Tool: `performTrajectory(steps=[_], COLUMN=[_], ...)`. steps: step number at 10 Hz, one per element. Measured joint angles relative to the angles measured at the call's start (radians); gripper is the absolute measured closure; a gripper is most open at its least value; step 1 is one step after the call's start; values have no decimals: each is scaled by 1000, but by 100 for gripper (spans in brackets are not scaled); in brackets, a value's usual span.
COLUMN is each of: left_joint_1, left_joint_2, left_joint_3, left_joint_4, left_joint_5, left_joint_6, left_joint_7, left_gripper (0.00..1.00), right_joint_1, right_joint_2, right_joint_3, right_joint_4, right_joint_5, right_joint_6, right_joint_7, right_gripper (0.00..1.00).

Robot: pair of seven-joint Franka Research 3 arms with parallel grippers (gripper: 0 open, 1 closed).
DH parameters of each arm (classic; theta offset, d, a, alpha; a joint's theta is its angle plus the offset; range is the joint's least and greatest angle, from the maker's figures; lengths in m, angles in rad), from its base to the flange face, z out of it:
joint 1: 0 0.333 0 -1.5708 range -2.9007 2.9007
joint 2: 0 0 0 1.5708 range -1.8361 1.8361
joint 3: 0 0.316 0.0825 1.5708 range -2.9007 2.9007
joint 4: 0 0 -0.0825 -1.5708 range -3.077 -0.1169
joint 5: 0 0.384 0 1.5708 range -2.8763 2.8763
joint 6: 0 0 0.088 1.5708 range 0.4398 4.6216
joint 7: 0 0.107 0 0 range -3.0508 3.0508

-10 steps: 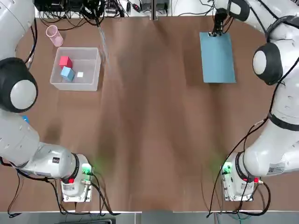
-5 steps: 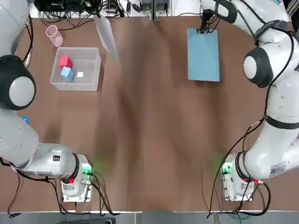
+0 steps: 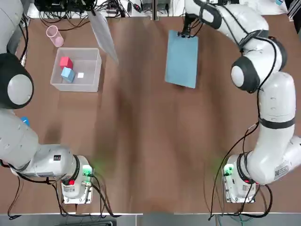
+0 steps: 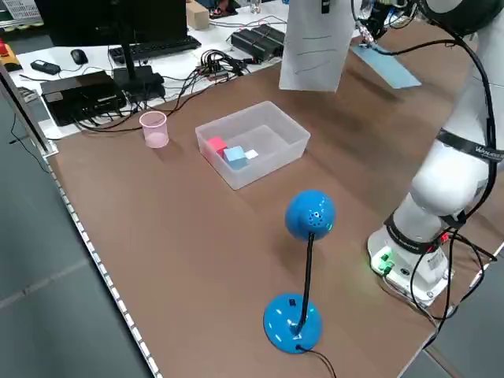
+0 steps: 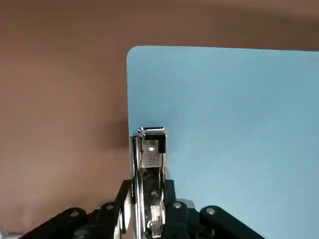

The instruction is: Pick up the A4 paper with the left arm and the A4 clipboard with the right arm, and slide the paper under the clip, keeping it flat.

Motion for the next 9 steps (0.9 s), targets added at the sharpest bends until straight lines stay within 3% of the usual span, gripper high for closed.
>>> performTrajectory(steps=[3,9], left_joint_1=[16,21], left_joint_2=[1,6], left_joint_3=[1,2], left_joint_4=[-2,-5], left_joint_5=[0,0], left_joint_6=[-42,-51], left_joint_7=[0,-1], left_gripper=[99,99], right_joint_1=[80,173], right_joint_2=[58,148], right_joint_3=[0,-4], right_joint_4=[44,51], right_joint_5=[12,14], right_joint_6=[48,142], right_joint_7=[58,67], right_gripper=[70,70])
